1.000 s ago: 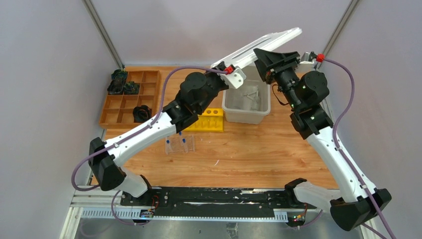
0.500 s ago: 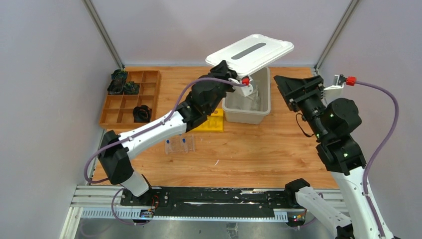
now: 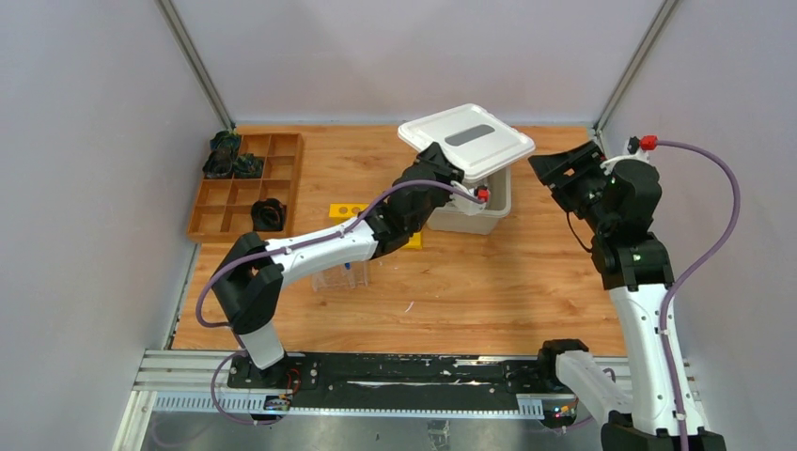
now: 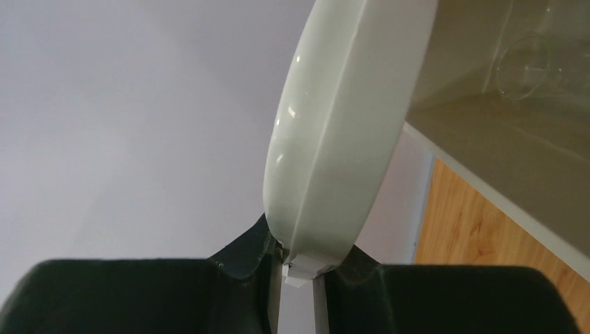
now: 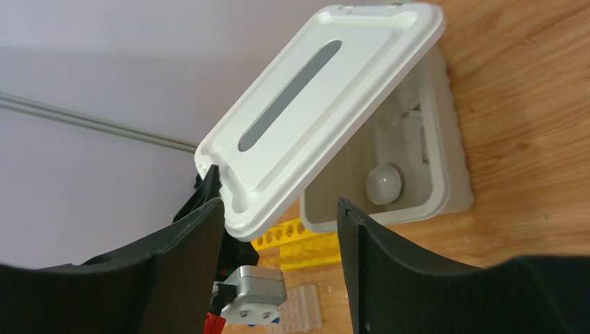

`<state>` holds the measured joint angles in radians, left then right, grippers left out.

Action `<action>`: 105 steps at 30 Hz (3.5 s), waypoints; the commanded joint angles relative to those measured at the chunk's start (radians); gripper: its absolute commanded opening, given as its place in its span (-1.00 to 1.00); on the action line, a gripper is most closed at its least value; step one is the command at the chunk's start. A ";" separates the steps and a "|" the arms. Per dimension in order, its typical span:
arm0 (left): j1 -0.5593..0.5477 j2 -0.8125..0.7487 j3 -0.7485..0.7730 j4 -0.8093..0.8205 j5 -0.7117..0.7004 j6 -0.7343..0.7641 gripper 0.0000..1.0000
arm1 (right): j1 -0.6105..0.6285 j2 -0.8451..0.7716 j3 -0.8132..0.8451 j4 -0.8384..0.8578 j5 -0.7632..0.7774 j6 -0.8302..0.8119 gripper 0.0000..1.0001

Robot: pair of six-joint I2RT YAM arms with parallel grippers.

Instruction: Organize the chemistry lab equipment

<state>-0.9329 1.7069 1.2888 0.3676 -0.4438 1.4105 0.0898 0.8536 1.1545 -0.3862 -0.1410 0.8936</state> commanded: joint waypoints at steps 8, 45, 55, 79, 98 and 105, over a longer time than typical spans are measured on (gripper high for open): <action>-0.026 0.013 -0.108 0.113 -0.065 0.101 -0.98 | -0.152 0.079 -0.036 -0.016 -0.075 -0.124 0.31; -0.110 0.015 0.181 -0.902 0.231 -0.389 1.00 | -0.122 0.773 0.243 -0.012 -0.166 -0.276 -0.12; -0.043 0.066 0.496 -1.212 0.546 -0.548 1.00 | -0.120 0.865 0.381 -0.102 -0.130 -0.358 -0.42; 0.243 0.394 1.017 -1.359 0.445 -0.961 0.65 | -0.032 0.848 0.539 -0.289 0.036 -0.481 0.04; 0.278 0.384 0.946 -1.360 0.470 -0.930 0.39 | 0.083 0.725 0.289 -0.209 0.096 -0.496 -0.03; 0.278 0.364 0.911 -1.360 0.497 -0.944 0.40 | 0.082 0.755 0.302 -0.220 0.140 -0.539 -0.25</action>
<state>-0.6559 2.1139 2.2044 -0.9947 0.0330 0.4675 0.1570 1.5818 1.4528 -0.5983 -0.0475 0.3958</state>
